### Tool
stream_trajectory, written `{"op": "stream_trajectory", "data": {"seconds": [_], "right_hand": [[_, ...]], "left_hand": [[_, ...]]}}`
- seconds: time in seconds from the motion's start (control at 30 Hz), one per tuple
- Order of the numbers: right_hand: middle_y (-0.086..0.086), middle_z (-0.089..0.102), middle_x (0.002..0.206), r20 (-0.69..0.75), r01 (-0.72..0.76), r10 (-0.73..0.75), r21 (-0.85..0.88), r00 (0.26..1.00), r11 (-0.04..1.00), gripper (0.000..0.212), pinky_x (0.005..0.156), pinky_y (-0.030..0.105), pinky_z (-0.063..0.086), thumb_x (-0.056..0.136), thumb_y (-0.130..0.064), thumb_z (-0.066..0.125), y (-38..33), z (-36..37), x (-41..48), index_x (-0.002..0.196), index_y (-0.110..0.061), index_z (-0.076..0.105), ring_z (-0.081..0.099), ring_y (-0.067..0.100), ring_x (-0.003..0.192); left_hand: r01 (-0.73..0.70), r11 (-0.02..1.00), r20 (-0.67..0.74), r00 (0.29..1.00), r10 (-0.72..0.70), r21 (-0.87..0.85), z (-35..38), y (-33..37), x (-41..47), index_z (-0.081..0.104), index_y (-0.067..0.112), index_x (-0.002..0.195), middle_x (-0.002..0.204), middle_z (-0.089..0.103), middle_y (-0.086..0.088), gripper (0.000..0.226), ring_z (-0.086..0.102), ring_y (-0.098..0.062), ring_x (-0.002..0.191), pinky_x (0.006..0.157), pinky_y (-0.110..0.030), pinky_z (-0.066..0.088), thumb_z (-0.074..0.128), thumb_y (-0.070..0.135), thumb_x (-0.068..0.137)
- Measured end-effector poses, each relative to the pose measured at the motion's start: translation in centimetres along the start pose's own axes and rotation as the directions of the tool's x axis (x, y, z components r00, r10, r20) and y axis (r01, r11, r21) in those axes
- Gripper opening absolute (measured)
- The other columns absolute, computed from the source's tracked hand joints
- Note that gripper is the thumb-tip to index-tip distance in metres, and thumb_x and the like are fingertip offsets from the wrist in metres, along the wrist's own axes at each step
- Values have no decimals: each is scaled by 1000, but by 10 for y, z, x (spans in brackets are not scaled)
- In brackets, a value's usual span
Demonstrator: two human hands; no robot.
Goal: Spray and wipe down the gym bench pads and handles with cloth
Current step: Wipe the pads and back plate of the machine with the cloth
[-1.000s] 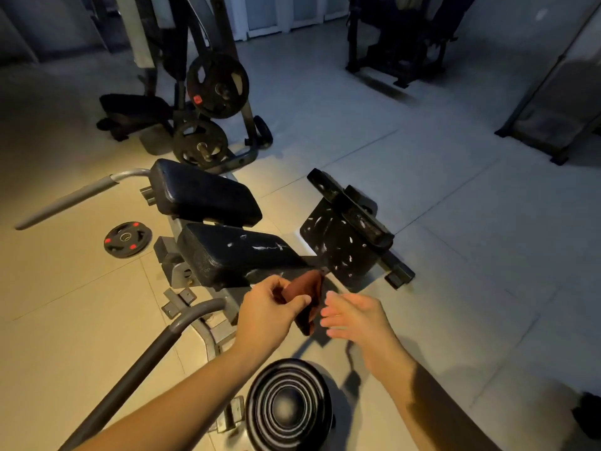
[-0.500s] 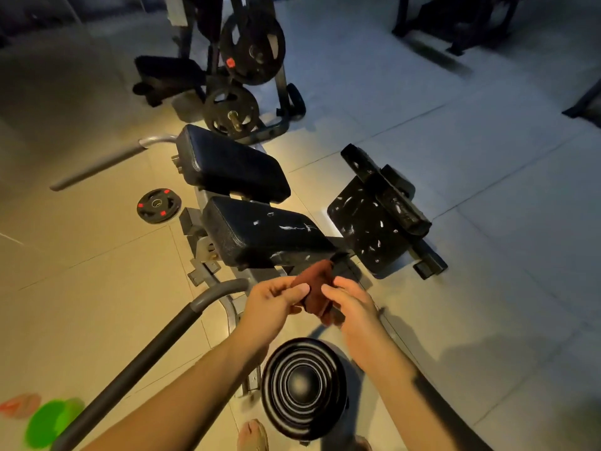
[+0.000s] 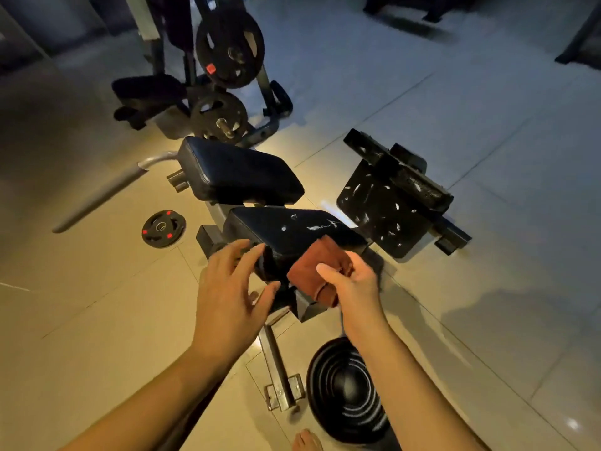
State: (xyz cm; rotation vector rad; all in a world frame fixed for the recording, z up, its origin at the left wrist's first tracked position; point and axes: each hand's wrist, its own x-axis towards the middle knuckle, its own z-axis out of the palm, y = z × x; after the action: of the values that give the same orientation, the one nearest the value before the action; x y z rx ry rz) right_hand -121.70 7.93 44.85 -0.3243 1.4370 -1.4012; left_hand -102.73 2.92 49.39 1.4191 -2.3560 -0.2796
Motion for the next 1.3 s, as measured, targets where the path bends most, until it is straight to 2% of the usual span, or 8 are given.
{"op": "stream_trajectory", "data": {"seconds": [0.13, 0.43, 0.57, 0.7, 0.83, 0.93, 1.13, 1.3], "right_hand": [[-9, 69, 102, -84, 205, -228, -218, 970, 954, 28, 77, 22, 59, 89, -19, 76, 18, 28, -3, 111, -30, 62, 68, 7, 97], [0, 69, 104, -298, 153, -287, -402, 910, 903, 27, 93, 47, 58, 87, -6, 75, 54, -30, 63, 111, -16, 66, 67, 19, 98], [-16, 66, 96, -27, 388, -428, -376, 903, 842, 29, 77, 16, 57, 91, -13, 72, 41, -12, 36, 98, -38, 61, 65, -3, 91], [-12, 60, 110, 362, 717, -620, -404, 696, 569, 22, 81, 11, 51, 95, -13, 69, 34, -3, 26, 112, -25, 64, 59, -1, 104], [-17, 48, 104, 338, 682, -631, -584, 698, 441, 17, 71, 15, 48, 91, -7, 71, 53, -60, 90, 98, -20, 62, 56, 2, 92], [-12, 53, 103, 362, 671, -606, -611, 708, 420, 16, 72, 10, 47, 90, -8, 74, 53, -89, 113, 102, -16, 66, 59, 6, 95], [7, 61, 99, 774, 995, -625, -94, 101, 43, 17, 74, 21, 50, 90, -10, 73, 3, -19, 81, 106, -4, 69, 58, 18, 88], [3, 58, 96, 764, 970, -635, -225, 116, -94, 13, 68, 35, 54, 90, -14, 68, 37, -81, 144, 100, -8, 65, 55, 18, 86]], "left_hand": [[16, 999, 102, 995, -10, -51, 26, -7, -15, 25, 24, 162, 166, 28, 1, 87, 29, -21, 151, 119, -51, 36, 71, 43, 91], [-1, 1000, 9, 1000, 1, -20, 40, -4, -19, 24, 23, 162, 166, 26, -4, 92, 28, -25, 151, 119, -47, 32, 73, 43, 88], [49, 998, -14, 999, -49, 45, 44, 1, -24, 21, 26, 163, 165, 27, -5, 94, 30, -26, 149, 116, -46, 36, 74, 44, 87], [197, 980, -142, 971, -190, 36, 49, 15, -30, 39, 26, 152, 141, 47, -3, 74, 48, -22, 127, 98, -43, 51, 70, 46, 87], [320, 942, -223, 930, -291, 104, 62, 28, -34, 46, 27, 148, 100, 67, 6, 63, 63, -15, 79, 71, -37, 57, 55, 56, 94], [315, 916, -259, 933, -250, 250, 75, 33, -40, 51, 18, 146, 93, 70, 1, 74, 63, -18, 75, 73, -38, 55, 48, 71, 94], [338, 884, -297, 923, -244, 323, 96, 46, -59, 61, 16, 131, 119, 64, -5, 90, 55, -27, 113, 103, -45, 37, 48, 89, 80], [334, 877, -432, 886, -167, 345, 112, 40, -56, 65, 19, 114, 111, 62, -3, 84, 53, -25, 107, 100, -44, 35, 45, 93, 78]]}}
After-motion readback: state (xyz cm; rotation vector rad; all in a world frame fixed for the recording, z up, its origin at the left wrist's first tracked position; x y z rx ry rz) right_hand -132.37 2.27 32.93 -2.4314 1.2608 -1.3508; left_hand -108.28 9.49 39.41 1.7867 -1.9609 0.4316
